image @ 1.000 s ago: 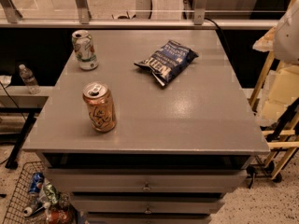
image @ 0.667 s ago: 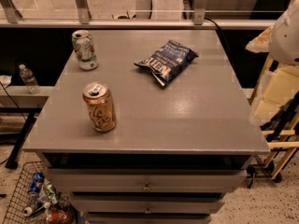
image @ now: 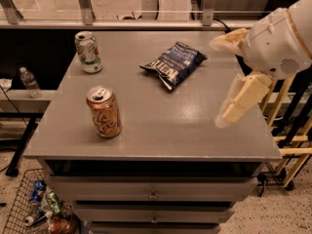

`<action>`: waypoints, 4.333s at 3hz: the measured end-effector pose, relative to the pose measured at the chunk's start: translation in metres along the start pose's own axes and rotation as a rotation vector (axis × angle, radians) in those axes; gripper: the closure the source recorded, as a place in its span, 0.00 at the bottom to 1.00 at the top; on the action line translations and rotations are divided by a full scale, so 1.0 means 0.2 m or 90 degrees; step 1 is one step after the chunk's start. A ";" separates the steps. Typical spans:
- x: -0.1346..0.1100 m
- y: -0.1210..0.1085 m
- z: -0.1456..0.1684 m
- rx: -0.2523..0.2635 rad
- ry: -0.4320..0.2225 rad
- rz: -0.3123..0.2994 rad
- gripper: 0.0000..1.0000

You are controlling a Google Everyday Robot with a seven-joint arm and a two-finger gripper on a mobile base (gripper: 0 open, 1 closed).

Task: Knock orange can over

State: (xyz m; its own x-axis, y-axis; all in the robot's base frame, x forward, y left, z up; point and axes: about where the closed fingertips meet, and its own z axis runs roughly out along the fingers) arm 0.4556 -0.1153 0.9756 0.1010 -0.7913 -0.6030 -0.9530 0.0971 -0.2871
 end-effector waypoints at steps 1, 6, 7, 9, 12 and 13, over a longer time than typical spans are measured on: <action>-0.13 0.02 0.00 -0.009 -0.052 -0.004 0.00; -0.49 0.01 0.82 -0.160 -0.305 -0.032 0.00; -0.53 0.06 0.90 -0.186 -0.339 -0.028 0.00; -0.60 0.10 1.07 -0.234 -0.386 -0.025 0.18; -0.64 0.08 1.13 -0.254 -0.440 -0.027 0.88; -0.63 0.03 1.07 -0.236 -0.442 -0.038 1.00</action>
Offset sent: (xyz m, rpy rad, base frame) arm -0.0069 0.0204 0.0140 0.0734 -0.0015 0.0381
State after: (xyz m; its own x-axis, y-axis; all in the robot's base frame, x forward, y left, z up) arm 0.4991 0.1149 0.8905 0.1944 -0.2189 -0.9562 -0.9611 -0.2375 -0.1411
